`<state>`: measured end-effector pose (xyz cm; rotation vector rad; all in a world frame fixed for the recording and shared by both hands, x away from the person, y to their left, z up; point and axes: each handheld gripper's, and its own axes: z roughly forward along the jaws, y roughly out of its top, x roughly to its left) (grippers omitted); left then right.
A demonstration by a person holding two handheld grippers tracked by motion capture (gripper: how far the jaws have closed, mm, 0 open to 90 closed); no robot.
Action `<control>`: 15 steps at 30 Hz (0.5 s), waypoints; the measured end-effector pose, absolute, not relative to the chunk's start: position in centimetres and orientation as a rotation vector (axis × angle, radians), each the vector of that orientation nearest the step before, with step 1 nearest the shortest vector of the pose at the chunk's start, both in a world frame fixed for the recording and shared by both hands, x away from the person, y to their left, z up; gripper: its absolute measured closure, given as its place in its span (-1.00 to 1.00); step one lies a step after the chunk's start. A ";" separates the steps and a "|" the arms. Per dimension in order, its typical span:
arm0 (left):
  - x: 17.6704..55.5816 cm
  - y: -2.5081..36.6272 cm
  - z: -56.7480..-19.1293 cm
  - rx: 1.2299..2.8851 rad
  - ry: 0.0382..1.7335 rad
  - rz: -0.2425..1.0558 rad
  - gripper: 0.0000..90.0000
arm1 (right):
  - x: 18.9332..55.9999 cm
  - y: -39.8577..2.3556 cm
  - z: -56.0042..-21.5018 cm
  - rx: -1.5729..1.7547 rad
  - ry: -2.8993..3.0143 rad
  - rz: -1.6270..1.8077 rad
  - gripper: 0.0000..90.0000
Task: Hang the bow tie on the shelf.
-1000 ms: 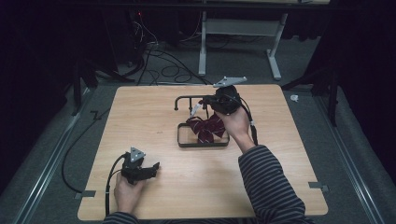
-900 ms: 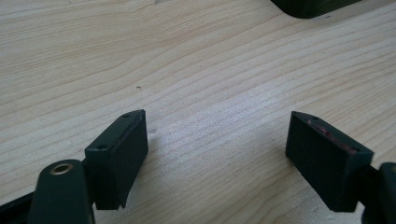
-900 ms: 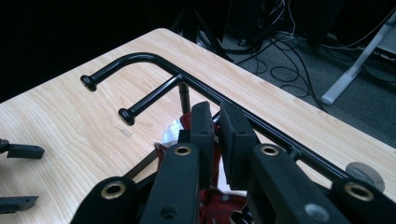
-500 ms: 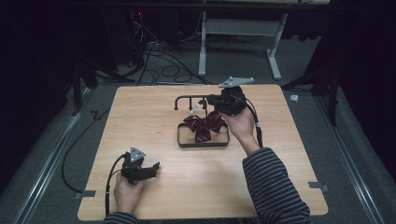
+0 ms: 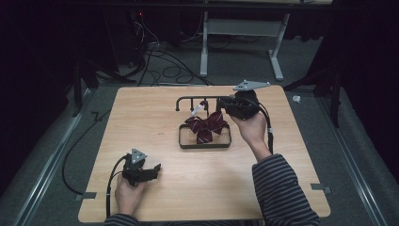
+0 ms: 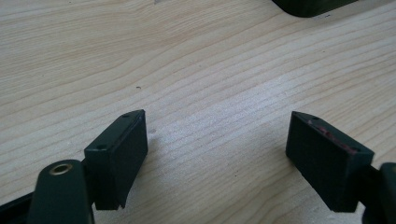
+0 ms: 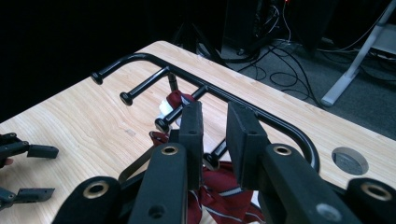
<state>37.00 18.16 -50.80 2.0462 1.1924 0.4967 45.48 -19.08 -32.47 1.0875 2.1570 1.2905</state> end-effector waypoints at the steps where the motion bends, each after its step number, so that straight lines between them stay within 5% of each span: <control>1: 37.0 18.2 -50.8 2.047 1.192 0.497 -0.53 | 45.4 -19.2 -32.5 1.090 2.155 1.295 0.72; 15: 37.0 18.2 -50.8 2.047 1.192 0.497 -0.53 | 44.1 -21.5 -32.4 1.116 2.118 1.341 0.64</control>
